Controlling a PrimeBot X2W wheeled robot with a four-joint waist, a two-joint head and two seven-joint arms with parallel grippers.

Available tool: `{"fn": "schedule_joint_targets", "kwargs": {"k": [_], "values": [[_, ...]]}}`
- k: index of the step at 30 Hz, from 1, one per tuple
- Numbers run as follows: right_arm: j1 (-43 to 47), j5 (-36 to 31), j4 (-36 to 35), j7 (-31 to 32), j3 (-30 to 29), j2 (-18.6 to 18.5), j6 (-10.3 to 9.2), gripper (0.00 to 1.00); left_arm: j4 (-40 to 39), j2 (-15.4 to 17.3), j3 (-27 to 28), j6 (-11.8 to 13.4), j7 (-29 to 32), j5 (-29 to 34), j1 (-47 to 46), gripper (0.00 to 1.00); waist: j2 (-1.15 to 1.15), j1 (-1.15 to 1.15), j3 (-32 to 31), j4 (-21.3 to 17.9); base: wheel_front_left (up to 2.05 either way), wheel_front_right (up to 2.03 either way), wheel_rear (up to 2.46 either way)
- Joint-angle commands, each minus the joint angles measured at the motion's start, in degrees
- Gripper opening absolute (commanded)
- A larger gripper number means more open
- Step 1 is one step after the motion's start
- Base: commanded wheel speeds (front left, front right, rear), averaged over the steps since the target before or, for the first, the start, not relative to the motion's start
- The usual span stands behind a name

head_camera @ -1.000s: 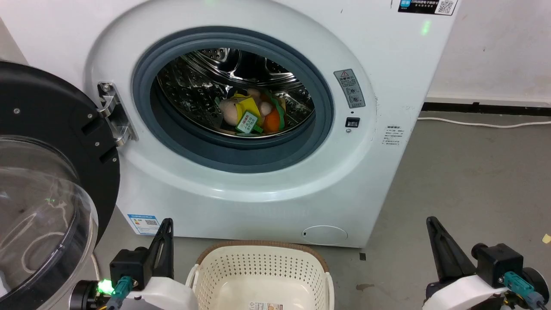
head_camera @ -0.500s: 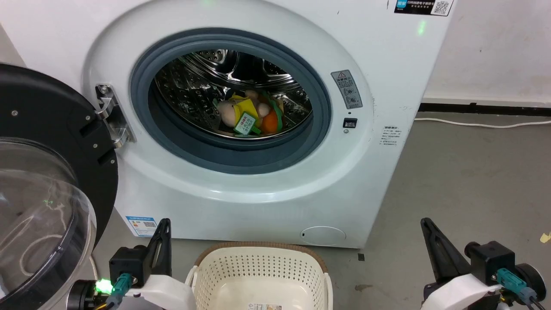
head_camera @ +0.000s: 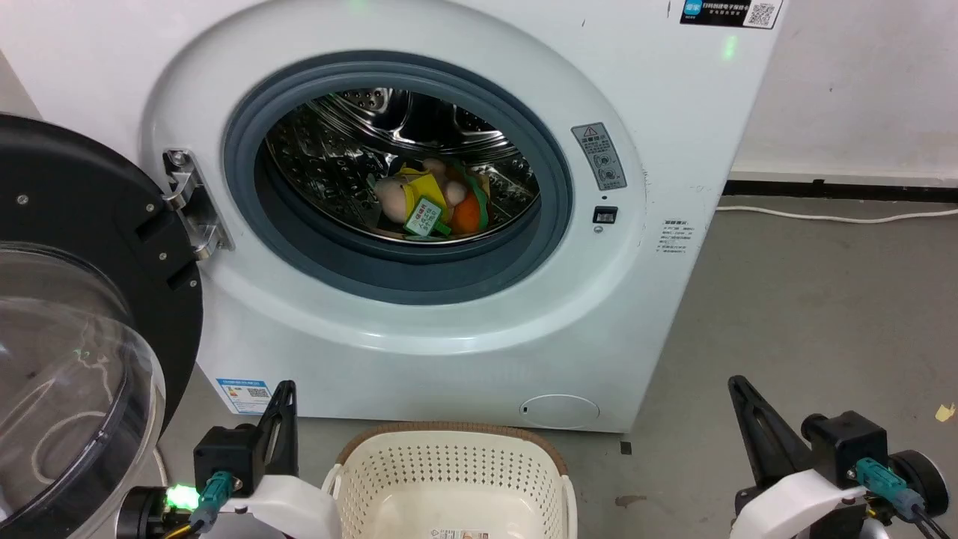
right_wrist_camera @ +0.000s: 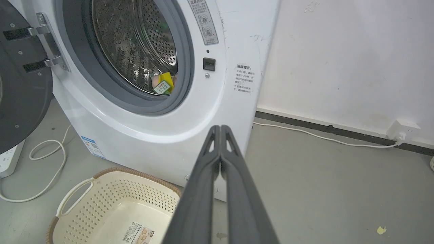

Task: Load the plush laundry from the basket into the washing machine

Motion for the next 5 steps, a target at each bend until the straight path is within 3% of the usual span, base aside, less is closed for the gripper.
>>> {"fn": "schedule_joint_targets", "kwargs": {"k": [1,5], "values": [[-0.71,-0.43,-0.25,0.08,-0.03,-0.09,-0.05,0.0,-0.32,-0.08,0.24,-0.26,0.02,0.15,-0.88,0.0,0.0,0.0,0.0,0.0,0.0,0.0,0.0],[-0.71,-0.43,-0.25,0.08,-0.03,-0.09,-0.05,0.0,-0.32,-0.08,0.24,-0.26,0.02,0.15,-0.88,0.0,0.0,0.0,0.0,0.0,0.0,0.0,0.0]]}}
